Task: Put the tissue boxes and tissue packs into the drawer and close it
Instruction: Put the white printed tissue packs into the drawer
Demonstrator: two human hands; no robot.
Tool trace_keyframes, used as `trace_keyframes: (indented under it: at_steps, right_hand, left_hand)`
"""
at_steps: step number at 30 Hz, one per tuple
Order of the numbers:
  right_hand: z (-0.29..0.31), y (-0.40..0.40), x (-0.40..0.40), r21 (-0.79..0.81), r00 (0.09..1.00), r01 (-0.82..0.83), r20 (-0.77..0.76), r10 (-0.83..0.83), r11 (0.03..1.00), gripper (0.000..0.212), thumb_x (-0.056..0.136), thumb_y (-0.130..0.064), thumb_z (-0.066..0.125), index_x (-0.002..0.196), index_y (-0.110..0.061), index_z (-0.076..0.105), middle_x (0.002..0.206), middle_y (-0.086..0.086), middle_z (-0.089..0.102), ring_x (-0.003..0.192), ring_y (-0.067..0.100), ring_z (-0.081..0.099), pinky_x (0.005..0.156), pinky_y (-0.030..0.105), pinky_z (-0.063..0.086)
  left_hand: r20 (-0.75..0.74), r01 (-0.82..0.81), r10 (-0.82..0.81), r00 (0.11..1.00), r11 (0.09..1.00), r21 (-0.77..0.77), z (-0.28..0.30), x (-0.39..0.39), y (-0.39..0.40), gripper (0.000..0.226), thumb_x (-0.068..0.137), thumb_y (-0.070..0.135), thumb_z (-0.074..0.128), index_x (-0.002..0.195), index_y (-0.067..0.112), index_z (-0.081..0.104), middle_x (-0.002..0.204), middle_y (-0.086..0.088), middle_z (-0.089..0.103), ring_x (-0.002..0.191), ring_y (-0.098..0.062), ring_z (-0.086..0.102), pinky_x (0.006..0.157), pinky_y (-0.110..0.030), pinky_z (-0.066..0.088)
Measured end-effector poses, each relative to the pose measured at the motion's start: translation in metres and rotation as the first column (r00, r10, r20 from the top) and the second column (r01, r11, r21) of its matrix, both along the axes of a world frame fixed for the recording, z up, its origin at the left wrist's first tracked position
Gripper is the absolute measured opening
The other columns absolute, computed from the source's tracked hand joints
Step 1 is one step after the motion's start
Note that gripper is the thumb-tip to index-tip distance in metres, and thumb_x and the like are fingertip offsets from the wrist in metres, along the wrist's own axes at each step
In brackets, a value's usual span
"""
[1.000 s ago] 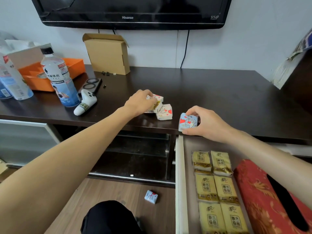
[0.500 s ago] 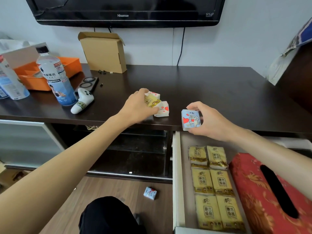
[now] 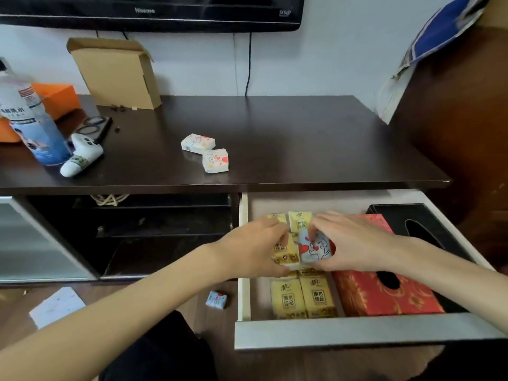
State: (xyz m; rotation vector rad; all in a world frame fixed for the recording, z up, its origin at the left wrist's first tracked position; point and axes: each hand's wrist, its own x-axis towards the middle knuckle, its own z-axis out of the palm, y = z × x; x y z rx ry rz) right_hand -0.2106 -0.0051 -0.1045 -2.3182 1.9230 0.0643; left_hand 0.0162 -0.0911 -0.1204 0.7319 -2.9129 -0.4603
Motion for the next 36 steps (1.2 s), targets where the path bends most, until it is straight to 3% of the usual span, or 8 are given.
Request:
trace_keyframes:
  at_steps: [4, 7, 11, 16, 21, 26, 33, 36]
  right_hand:
    - [-0.012, -0.001, 0.004, 0.014, 0.999, -0.046, -0.01, 0.047, 0.999, 0.044, 0.078, -0.064, 0.071, 0.098, -0.038, 0.041, 0.094, -0.023, 0.042, 0.084, 0.001, 0.045, 0.062, 0.02, 0.036]
    - [-0.023, -0.005, 0.008, 0.035, 0.998, -0.061, -0.01, 0.061, 0.998, 0.046, 0.08, -0.063, 0.072, 0.103, -0.033, 0.046, 0.099, -0.019, 0.044, 0.088, 0.005, 0.049, 0.066, 0.024, 0.044]
    - [-0.035, -0.007, 0.01, 0.009, 0.996, -0.084, -0.016, 0.084, 0.996, 0.045, 0.08, -0.059, 0.073, 0.108, -0.031, 0.052, 0.103, -0.018, 0.043, 0.093, 0.004, 0.046, 0.071, 0.024, 0.049]
    - [-0.032, -0.009, 0.01, 0.017, 0.997, -0.075, -0.005, 0.075, 0.997, 0.045, 0.08, -0.062, 0.07, 0.109, -0.03, 0.06, 0.107, -0.02, 0.041, 0.096, 0.002, 0.043, 0.071, 0.022, 0.047]
    - [-0.022, -0.002, 0.017, 0.045, 1.0, -0.028, 0.004, 0.028, 0.999, 0.043, 0.088, -0.066, 0.055, 0.103, -0.028, 0.068, 0.118, -0.015, 0.05, 0.105, 0.007, 0.047, 0.083, 0.037, 0.052]
    - [-0.024, 0.01, 0.025, 0.072, 1.0, 0.008, 0.005, -0.008, 0.997, 0.035, 0.093, -0.06, 0.056, 0.103, -0.027, 0.065, 0.102, -0.014, 0.05, 0.095, 0.009, 0.051, 0.069, 0.031, 0.047]
    - [-0.005, -0.003, 0.039, 0.03, 0.989, 0.042, 0.138, -0.046, 0.999, 0.034, 0.092, -0.052, 0.06, 0.118, -0.032, 0.067, 0.117, -0.015, 0.064, 0.108, 0.01, 0.059, 0.088, 0.039, 0.052]
    - [0.015, -0.026, 0.047, -0.06, 0.963, 0.093, 0.26, -0.074, 0.994, 0.026, 0.091, -0.048, 0.06, 0.109, -0.033, 0.072, 0.105, -0.018, 0.072, 0.099, 0.005, 0.066, 0.088, 0.039, 0.056]
  left_hand:
    - [0.017, 0.035, -0.033, 0.999, 0.991, -0.128, -0.02, -0.013, -0.003, 0.047, 0.076, 0.055, 0.073, 0.103, 0.023, 0.052, 0.109, 0.007, 0.057, 0.097, -0.01, 0.042, 0.08, -0.025, 0.042]
    - [0.063, 0.045, -0.036, 0.997, 0.987, -0.156, -0.031, -0.015, -0.004, 0.05, 0.077, 0.055, 0.073, 0.107, 0.02, 0.055, 0.113, 0.003, 0.056, 0.102, -0.015, 0.046, 0.088, -0.032, 0.047]
    - [0.071, 0.046, -0.035, 0.997, 0.985, -0.163, -0.042, -0.015, -0.002, 0.054, 0.079, 0.056, 0.072, 0.114, 0.018, 0.057, 0.118, 0.0, 0.054, 0.103, -0.016, 0.047, 0.088, -0.035, 0.05]
    - [0.03, 0.013, -0.009, 1.0, 0.99, -0.143, -0.042, -0.014, -0.004, 0.05, 0.077, 0.059, 0.074, 0.105, 0.02, 0.06, 0.114, 0.002, 0.051, 0.101, -0.015, 0.044, 0.084, -0.032, 0.048]
    - [-0.016, -0.006, 0.005, 1.0, 0.995, -0.097, -0.044, -0.007, -0.004, 0.044, 0.084, 0.055, 0.07, 0.108, 0.019, 0.068, 0.116, 0.001, 0.054, 0.104, -0.017, 0.046, 0.088, -0.035, 0.047]
    - [-0.13, -0.058, 0.056, 0.99, 0.998, -0.017, -0.035, 0.002, 0.001, 0.031, 0.092, 0.038, 0.065, 0.116, 0.018, 0.069, 0.116, 0.004, 0.057, 0.106, -0.013, 0.053, 0.091, -0.037, 0.051]
    - [-0.226, -0.184, 0.173, 0.959, 0.983, -0.03, -0.007, 0.036, -0.01, 0.02, 0.093, 0.032, 0.063, 0.11, 0.023, 0.07, 0.11, 0.01, 0.062, 0.103, -0.008, 0.058, 0.088, -0.037, 0.052]
    - [-0.255, -0.323, 0.297, 0.92, 0.944, -0.065, 0.015, 0.054, -0.035, 0.018, 0.093, 0.034, 0.06, 0.105, 0.027, 0.071, 0.106, 0.011, 0.064, 0.098, -0.009, 0.061, 0.084, -0.039, 0.054]
